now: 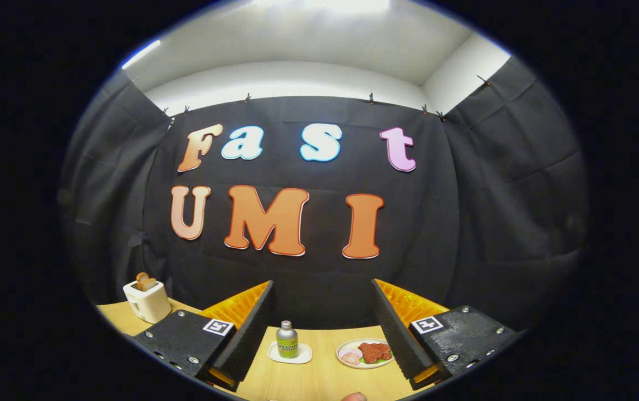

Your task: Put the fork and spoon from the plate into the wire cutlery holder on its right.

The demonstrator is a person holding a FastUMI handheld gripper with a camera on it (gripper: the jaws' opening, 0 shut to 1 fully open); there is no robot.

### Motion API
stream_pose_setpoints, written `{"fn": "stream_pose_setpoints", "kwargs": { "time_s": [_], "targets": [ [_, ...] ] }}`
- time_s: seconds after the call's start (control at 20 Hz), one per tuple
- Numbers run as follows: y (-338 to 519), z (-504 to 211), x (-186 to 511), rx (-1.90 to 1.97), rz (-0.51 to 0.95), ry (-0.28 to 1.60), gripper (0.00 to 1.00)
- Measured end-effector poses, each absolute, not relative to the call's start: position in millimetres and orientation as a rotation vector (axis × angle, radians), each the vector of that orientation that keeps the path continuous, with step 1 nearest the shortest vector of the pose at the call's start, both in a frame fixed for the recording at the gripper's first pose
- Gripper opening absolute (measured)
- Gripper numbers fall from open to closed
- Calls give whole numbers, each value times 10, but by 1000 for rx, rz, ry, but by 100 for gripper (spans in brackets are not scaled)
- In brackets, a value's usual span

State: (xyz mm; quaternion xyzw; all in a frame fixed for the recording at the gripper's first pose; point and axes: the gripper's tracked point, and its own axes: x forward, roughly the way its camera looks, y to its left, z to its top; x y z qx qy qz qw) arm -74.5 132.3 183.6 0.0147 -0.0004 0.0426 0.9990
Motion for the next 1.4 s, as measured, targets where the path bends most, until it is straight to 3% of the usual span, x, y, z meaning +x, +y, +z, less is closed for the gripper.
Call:
{"fn": "stream_pose_setpoints", "kwargs": {
  "time_s": [0.85, 1.4],
  "targets": [
    [2795, 1861, -1149, 49, 235, 82, 100],
    [3558, 709, -1603, 62, 352, 439, 98]
  ]
}}
